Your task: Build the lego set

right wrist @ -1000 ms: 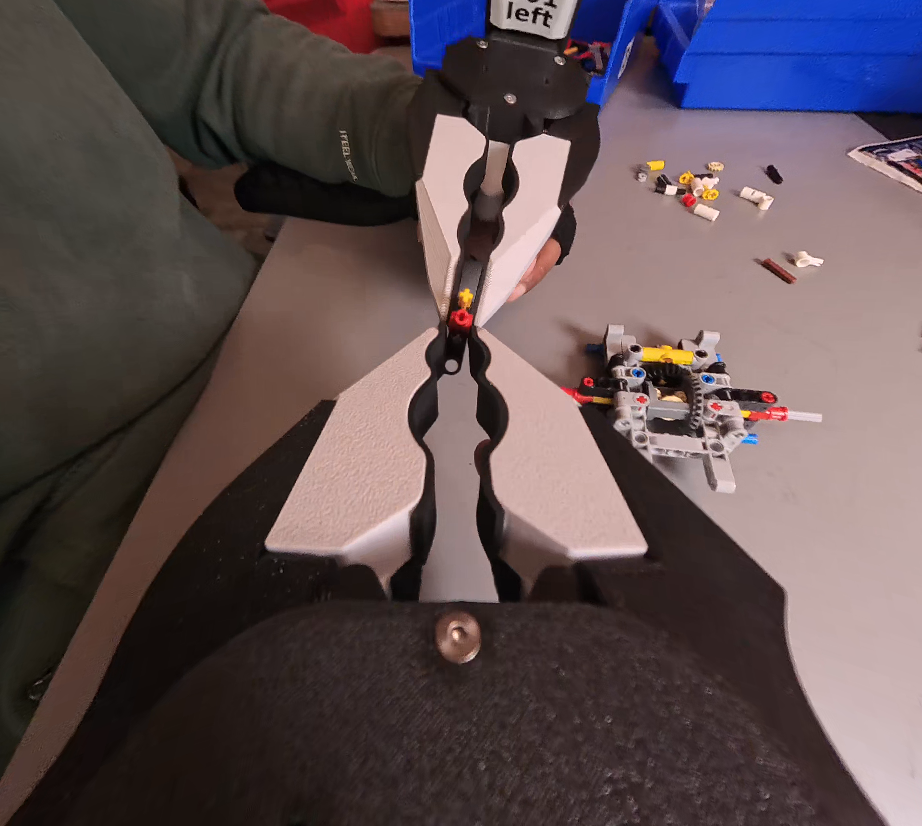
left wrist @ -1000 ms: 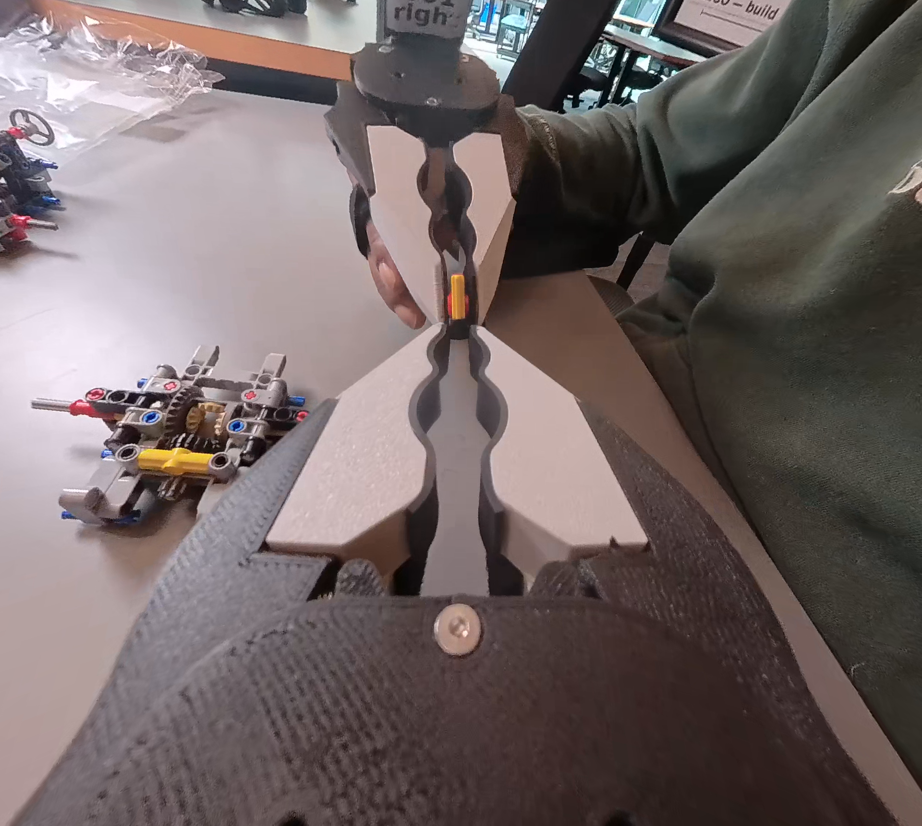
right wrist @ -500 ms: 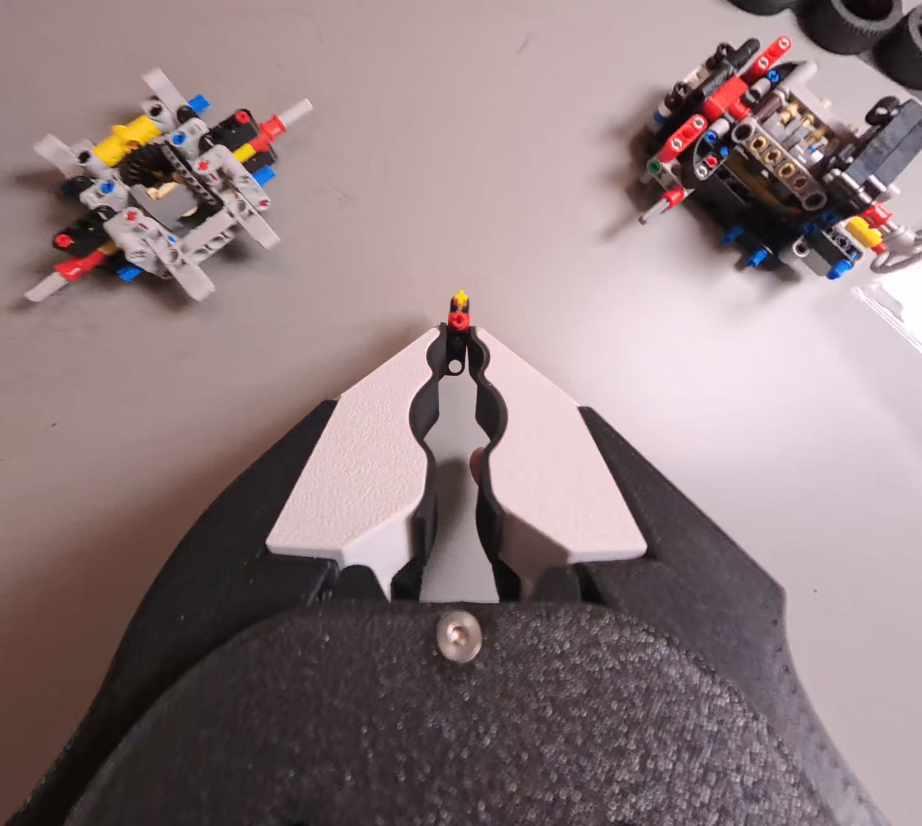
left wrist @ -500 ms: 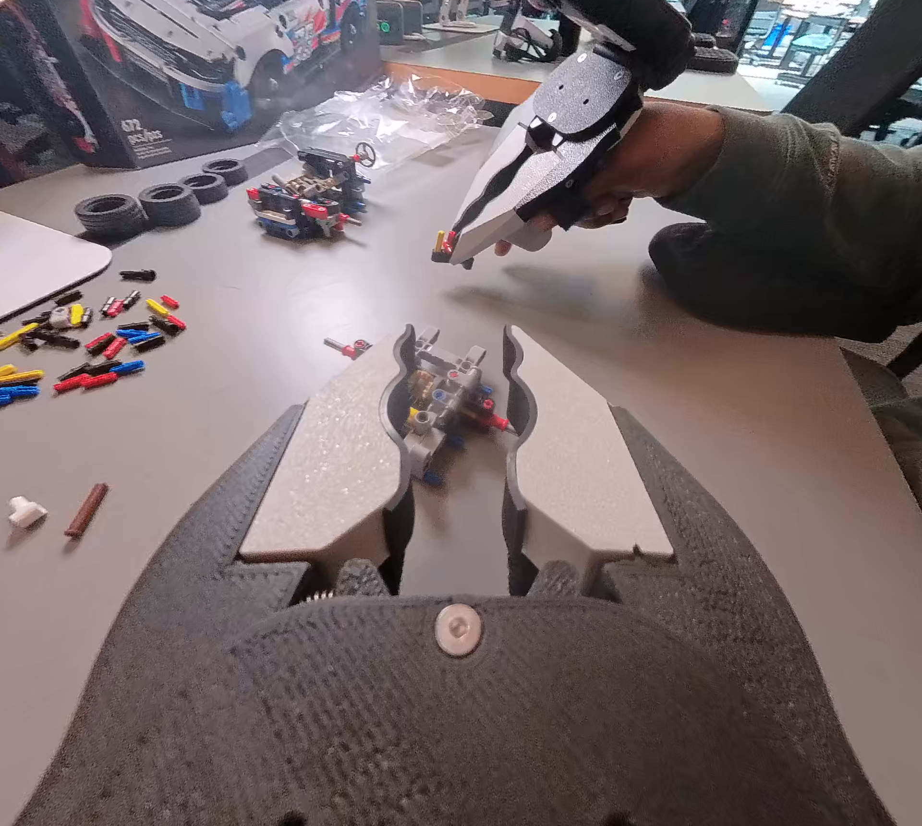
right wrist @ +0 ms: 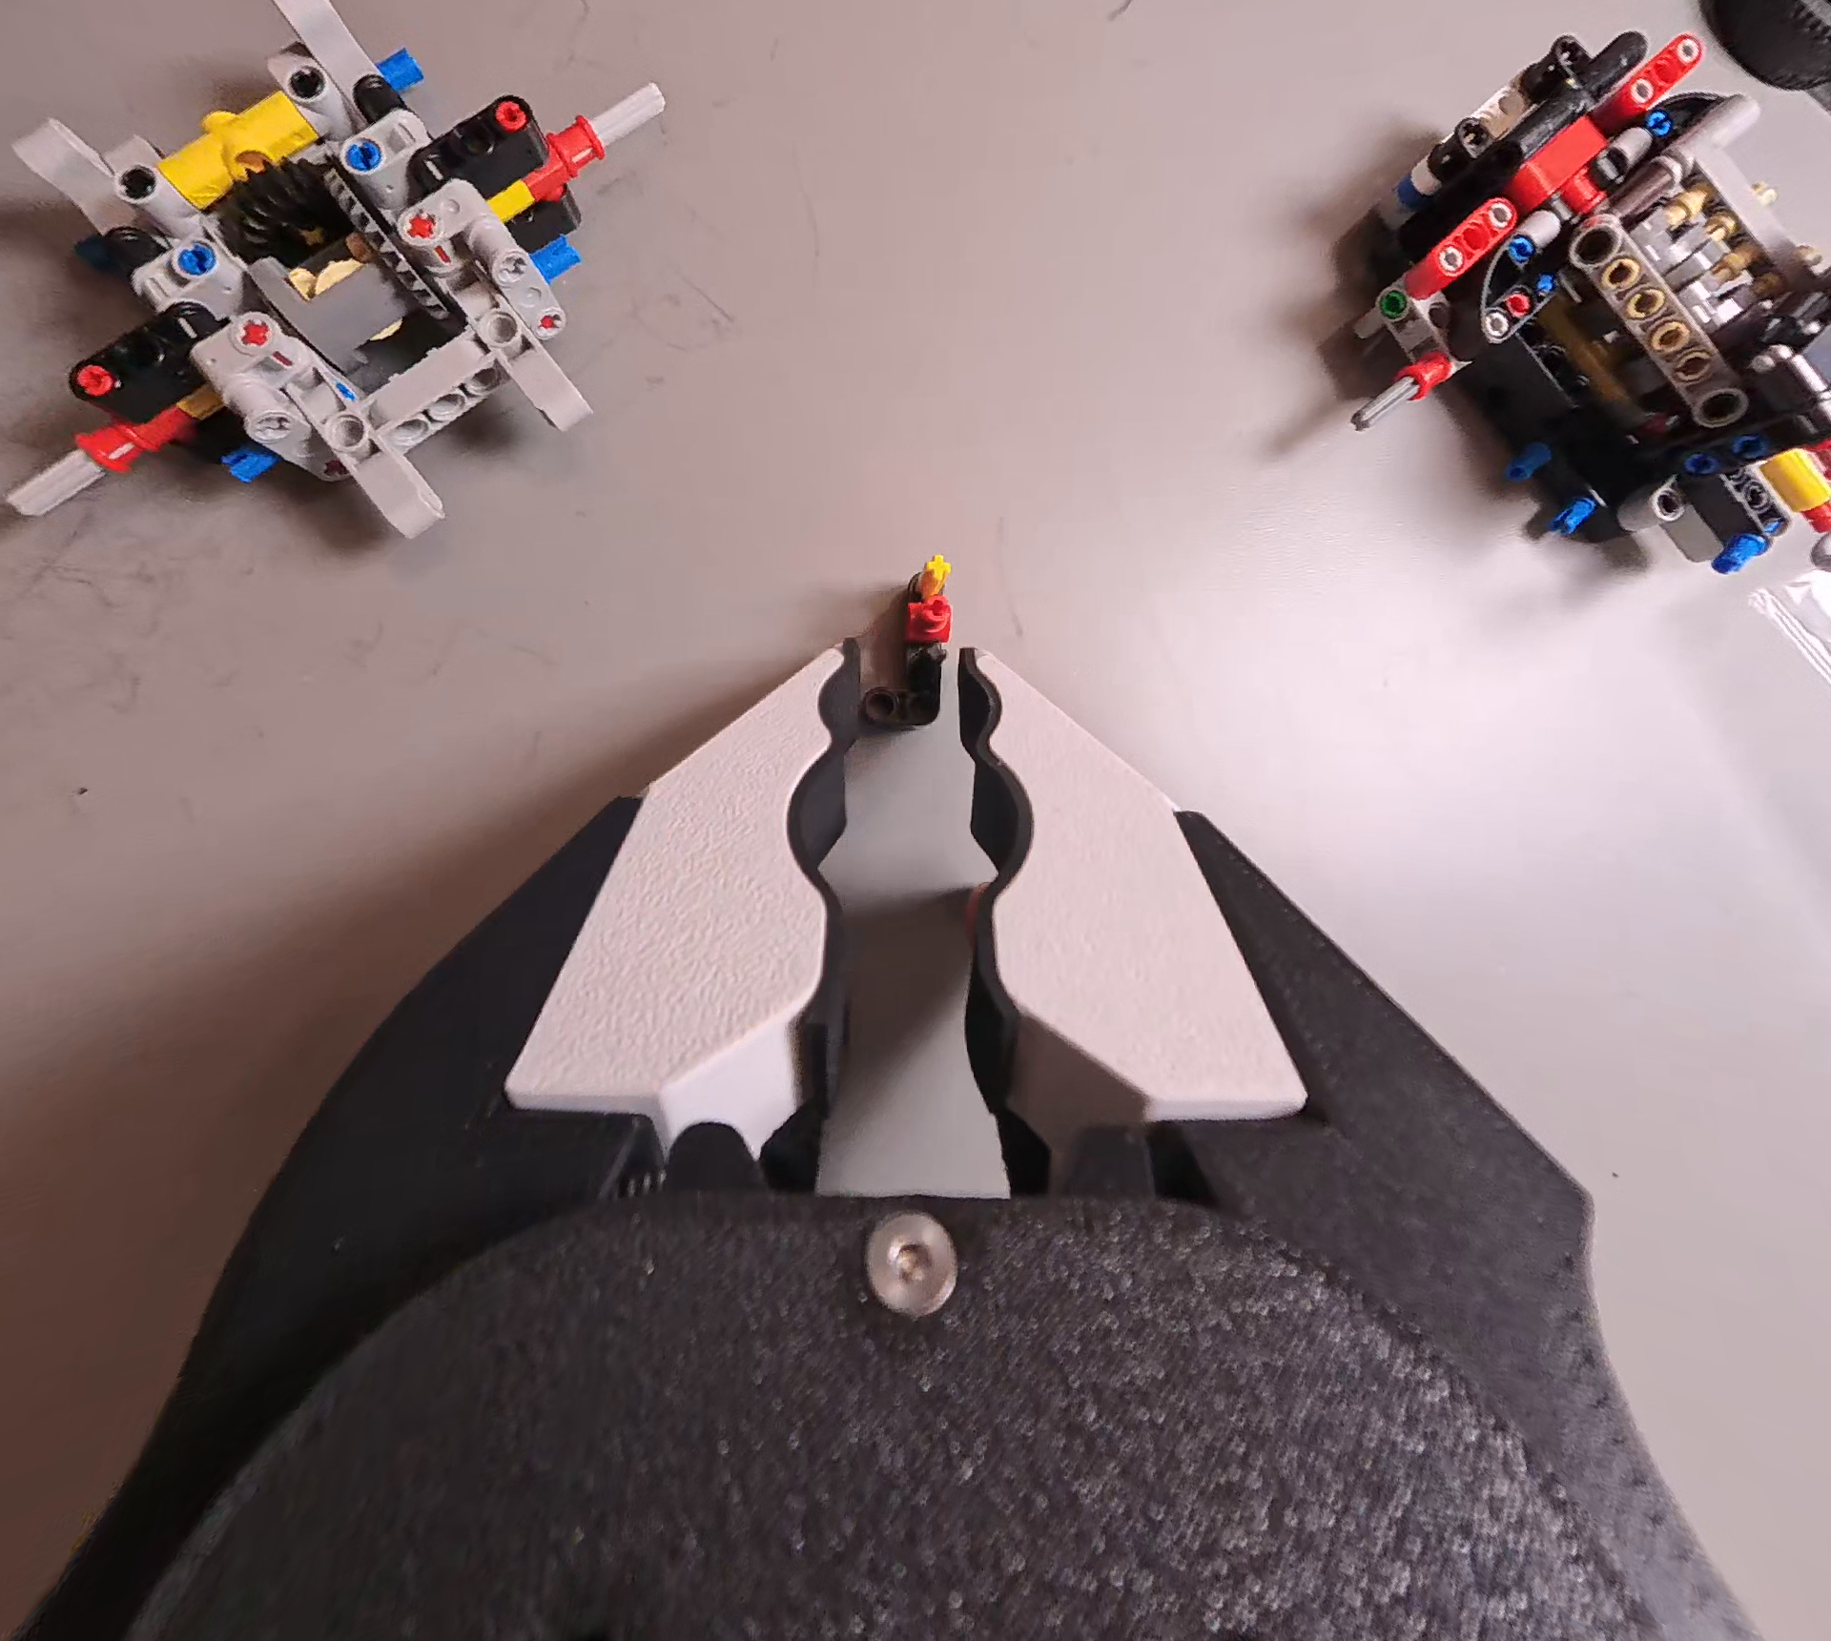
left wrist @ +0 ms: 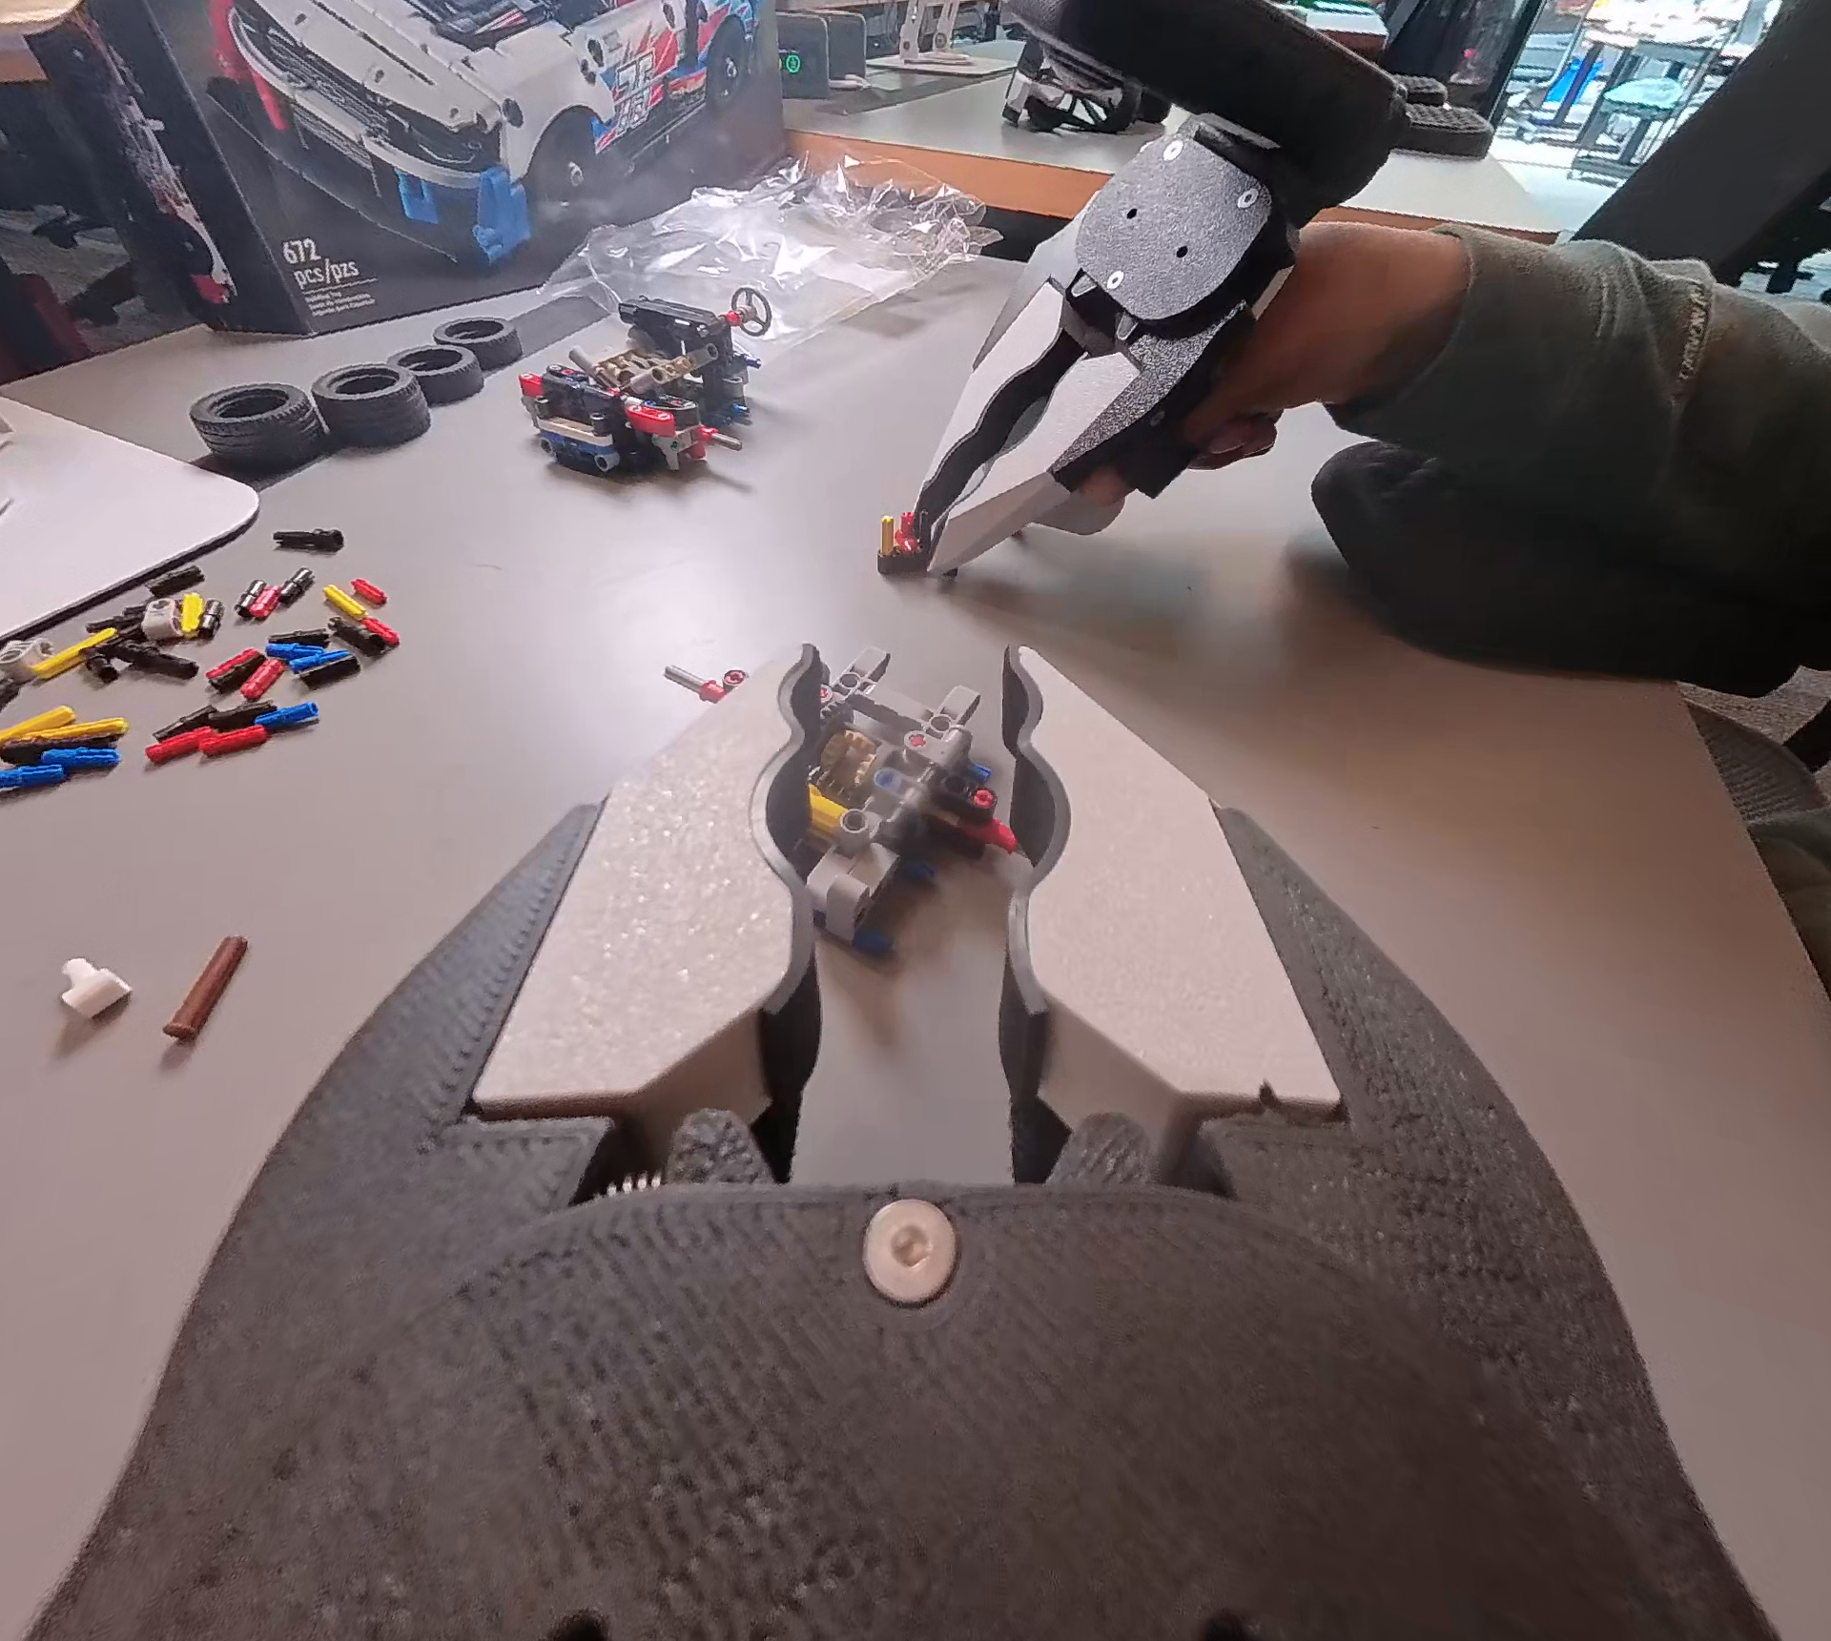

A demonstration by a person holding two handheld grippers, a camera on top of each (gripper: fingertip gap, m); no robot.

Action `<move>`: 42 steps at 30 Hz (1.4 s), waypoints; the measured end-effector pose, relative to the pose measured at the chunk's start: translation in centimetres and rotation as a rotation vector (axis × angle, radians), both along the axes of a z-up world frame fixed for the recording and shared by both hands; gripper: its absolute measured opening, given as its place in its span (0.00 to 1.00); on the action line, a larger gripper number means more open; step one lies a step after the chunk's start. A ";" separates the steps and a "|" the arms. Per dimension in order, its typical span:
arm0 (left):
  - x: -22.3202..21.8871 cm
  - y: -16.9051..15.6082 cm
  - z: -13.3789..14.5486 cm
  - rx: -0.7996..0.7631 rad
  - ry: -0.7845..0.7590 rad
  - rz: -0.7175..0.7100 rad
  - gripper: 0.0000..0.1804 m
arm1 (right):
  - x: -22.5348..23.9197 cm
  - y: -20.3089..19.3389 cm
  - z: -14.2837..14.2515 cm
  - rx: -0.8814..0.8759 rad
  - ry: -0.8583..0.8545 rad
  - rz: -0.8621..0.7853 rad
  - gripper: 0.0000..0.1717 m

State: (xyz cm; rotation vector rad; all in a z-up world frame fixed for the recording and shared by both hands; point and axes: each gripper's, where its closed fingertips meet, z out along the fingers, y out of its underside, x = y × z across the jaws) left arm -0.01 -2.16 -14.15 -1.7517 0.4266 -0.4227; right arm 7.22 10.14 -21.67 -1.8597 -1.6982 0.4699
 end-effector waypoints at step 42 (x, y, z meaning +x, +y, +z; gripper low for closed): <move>-4.0 2.2 0.6 0.036 0.029 0.141 0.21 | -4.3 1.1 9.9 0.184 0.700 0.129 0.10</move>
